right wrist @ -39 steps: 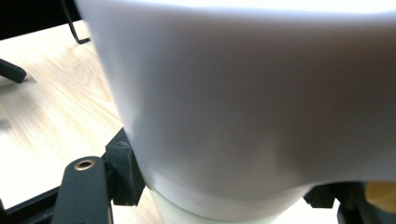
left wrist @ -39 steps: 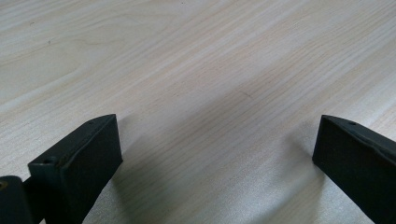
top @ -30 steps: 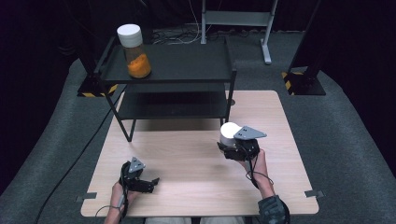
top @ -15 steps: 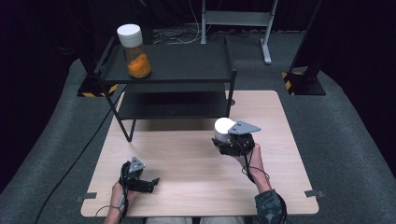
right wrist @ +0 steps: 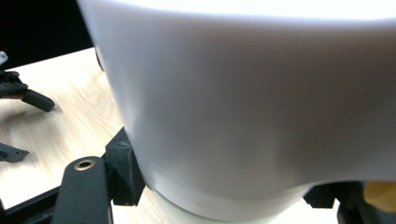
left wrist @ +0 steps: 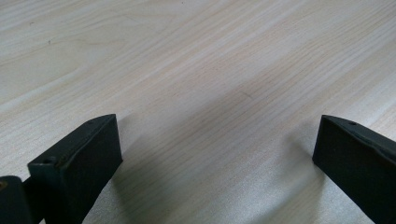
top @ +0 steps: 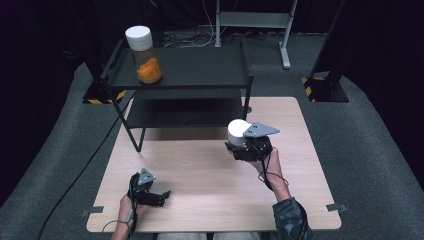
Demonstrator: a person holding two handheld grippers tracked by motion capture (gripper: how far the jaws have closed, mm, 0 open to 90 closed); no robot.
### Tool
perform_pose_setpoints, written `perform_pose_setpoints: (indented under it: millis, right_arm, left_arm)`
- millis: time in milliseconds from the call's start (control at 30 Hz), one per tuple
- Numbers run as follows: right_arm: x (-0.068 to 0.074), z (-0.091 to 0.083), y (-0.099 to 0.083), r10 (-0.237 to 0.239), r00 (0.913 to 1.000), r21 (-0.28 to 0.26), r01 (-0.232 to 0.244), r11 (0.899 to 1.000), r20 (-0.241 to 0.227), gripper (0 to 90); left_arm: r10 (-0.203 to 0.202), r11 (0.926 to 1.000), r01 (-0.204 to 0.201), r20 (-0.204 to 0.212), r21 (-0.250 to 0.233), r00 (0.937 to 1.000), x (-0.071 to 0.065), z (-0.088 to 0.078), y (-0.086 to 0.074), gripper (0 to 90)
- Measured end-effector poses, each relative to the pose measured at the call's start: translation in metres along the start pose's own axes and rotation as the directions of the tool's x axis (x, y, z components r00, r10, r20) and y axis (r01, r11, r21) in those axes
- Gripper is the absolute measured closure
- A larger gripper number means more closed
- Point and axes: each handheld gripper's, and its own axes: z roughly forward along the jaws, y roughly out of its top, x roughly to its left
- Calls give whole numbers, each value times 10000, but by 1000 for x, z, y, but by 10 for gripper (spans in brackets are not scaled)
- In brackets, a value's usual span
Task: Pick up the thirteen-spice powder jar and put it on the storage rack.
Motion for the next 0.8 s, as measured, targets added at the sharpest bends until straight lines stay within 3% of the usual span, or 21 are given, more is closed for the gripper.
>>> perform_pose_setpoints:
  millis: [800]
  right_arm:
    - [-12,-15,44,-168,9990,-349,154,9993,-409,305]
  left_arm:
    - [-4,10000,4,2,2,10000,0,0,0,8]
